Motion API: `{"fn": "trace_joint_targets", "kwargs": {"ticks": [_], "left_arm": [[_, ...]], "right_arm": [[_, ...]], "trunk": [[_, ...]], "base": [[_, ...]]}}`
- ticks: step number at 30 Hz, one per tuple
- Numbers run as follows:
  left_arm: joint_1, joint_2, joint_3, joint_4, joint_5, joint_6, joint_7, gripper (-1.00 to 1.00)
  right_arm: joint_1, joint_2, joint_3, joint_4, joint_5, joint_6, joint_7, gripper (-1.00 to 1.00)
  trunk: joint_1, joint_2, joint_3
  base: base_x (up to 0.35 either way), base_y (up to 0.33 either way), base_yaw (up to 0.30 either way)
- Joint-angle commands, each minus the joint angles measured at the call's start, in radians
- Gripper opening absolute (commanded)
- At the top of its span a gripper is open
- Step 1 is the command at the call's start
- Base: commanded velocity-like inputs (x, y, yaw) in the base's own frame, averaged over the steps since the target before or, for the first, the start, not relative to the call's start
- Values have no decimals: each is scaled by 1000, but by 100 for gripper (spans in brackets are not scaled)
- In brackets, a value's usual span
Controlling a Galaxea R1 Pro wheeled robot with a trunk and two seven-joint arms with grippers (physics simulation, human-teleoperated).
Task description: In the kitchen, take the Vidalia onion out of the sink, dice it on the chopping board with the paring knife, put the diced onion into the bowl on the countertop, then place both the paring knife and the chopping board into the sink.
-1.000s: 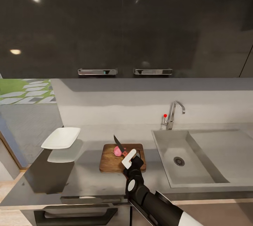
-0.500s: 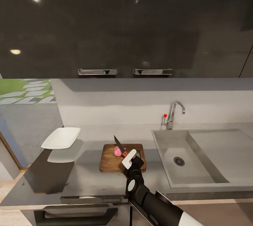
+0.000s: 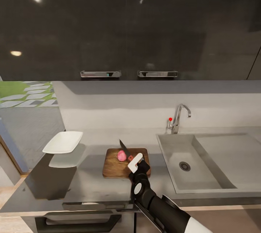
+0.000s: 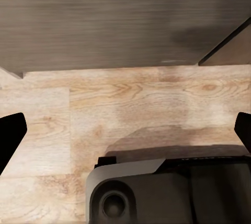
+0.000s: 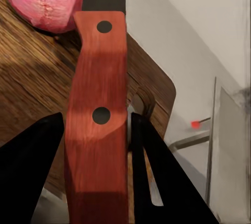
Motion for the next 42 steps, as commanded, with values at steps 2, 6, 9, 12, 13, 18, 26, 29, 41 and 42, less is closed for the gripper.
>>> {"fn": "trace_joint_targets", "kwargs": {"ticks": [2,6,9,12,13,18,26,29,41,42], "left_arm": [[0,1,-5,4,11,-13,-3,100],[0,1,-5,6,11,-27,-3,100],[0,1,-5,7,11,-28,-3,100],[0,1,-5,8,11,-28,-3,100],[0,1,-5,8,11,-28,-3,100],[0,1,-5,14,11,-28,-3,100],[0,1,-5,18,11,-28,-3,100],[0,1,-5,18,11,-28,-3,100],[0,1,-5,18,11,-28,-3,100],[0,1,-5,18,11,-28,-3,100]], "right_arm": [[-2,-1,1,-1,7,8,-5,-100],[-1,-1,1,-4,8,10,-9,-100],[-1,0,1,-8,8,12,-24,-100],[-2,2,1,-9,8,14,-40,-100],[-1,3,1,-9,8,15,-45,-100],[-2,11,3,-10,29,36,-65,-100],[-1,76,4,-7,319,129,-65,-100],[-1,99,5,-3,344,163,-63,-100],[-2,124,61,15,355,199,-60,-100],[-2,124,64,21,355,200,-59,-100]], "trunk": [[1,-2,-2],[1,-2,-2],[1,-2,-2],[1,-2,-2],[1,-2,-2],[1,-2,-2],[1,-2,-2],[1,-2,-2],[1,-2,-2],[1,-2,-2]], "base": [[0,0,0],[0,0,0],[0,0,0],[0,0,0],[0,0,0],[0,0,0],[0,0,0],[0,0,0],[0,0,0],[0,0,0]]}}
